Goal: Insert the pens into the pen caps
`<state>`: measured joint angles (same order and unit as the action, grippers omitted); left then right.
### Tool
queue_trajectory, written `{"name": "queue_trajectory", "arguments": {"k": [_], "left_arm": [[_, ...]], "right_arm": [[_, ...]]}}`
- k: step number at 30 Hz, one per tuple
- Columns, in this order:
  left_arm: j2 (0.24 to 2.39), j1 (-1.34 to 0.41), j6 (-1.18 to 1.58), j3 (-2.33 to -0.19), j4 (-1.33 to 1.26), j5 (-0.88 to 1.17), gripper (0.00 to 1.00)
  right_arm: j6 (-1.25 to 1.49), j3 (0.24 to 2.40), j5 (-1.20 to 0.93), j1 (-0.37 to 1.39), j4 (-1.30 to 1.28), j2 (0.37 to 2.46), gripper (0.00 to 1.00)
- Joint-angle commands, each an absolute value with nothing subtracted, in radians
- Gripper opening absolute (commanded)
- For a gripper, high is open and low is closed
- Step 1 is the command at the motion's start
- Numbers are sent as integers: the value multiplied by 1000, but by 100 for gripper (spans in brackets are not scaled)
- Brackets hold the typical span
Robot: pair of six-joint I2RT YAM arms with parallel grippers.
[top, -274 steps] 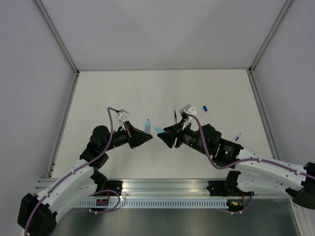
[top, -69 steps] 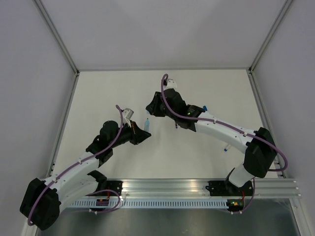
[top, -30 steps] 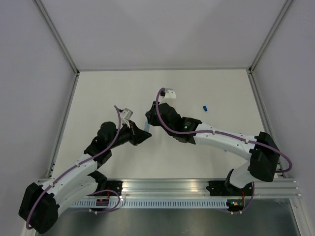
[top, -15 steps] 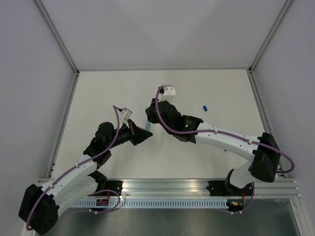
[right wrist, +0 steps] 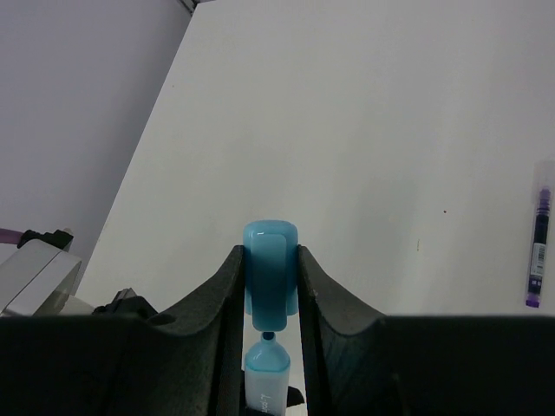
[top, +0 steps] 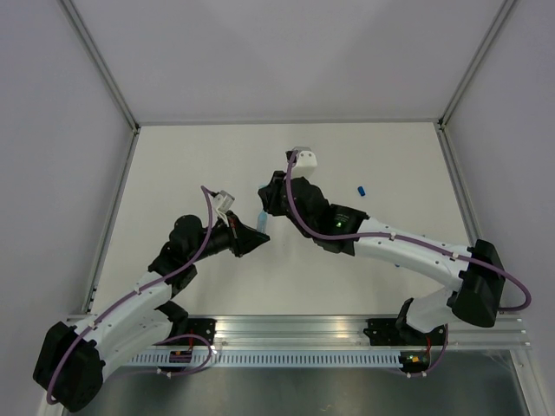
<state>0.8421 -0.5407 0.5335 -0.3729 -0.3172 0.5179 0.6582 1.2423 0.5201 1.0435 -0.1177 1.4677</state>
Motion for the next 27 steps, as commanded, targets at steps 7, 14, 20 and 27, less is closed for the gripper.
{"name": "queue_trajectory", "arguments": {"k": [7, 14, 20, 27], "left_arm": [[835, -540, 529, -385, -342, 489, 2], [827, -540, 528, -383, -334, 474, 2], [825, -540, 534, -382, -334, 465, 2], [778, -540, 545, -365, -347, 456, 2]], "right_arm": [[683, 1163, 466, 1058, -23, 1425, 0], [683, 1131, 475, 1075, 0, 1434, 0], [673, 1100, 593, 1147, 48, 1431, 0], [680, 1023, 771, 1221, 110, 1430, 0]]}}
